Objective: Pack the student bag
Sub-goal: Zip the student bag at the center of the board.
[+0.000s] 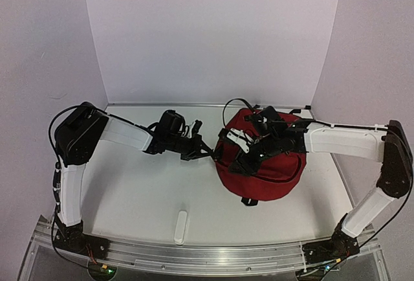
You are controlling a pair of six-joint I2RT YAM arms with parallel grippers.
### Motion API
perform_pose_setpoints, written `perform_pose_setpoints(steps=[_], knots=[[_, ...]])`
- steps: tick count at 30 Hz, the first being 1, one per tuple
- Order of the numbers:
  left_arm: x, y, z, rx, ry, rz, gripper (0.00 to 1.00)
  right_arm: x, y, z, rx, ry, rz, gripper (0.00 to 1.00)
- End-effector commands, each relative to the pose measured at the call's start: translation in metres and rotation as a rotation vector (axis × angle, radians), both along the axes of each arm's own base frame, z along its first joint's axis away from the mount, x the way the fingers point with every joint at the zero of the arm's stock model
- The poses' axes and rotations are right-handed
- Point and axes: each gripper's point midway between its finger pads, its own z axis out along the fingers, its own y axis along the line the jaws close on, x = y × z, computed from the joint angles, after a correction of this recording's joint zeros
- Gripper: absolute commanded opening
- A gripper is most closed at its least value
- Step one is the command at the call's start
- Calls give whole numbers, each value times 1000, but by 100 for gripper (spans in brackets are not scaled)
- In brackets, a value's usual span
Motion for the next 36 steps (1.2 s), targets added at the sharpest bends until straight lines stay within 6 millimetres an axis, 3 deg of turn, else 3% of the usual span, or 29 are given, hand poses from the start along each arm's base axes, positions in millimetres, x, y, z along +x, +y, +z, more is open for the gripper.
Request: perform_pose_setpoints(steps=[1, 4, 9, 12, 17, 23, 30, 36], knots=[[6, -4, 46, -84, -93, 18, 0, 18, 31, 6, 43, -16, -60, 60], [3, -8, 49, -98, -95, 7, 0, 26, 41, -5, 6, -43, -69, 54], [-3, -11, 55, -112, -101, -10, 0, 38, 39, -33, -80, -60, -104, 45], [-3, -10, 56, -113, -103, -11, 0, 41, 32, -42, -116, -68, -125, 29], [-1, -12, 52, -109, -100, -12, 0, 40, 24, -41, -136, -92, -128, 1], [9, -15, 52, -94, -114, 5, 0, 30, 19, -30, -113, -91, -102, 0], [36, -21, 29, -24, -105, 31, 0, -8, 20, -16, -41, -12, 34, 0], [56, -25, 22, -3, -109, 44, 0, -35, 11, -24, -40, 55, 109, 0]])
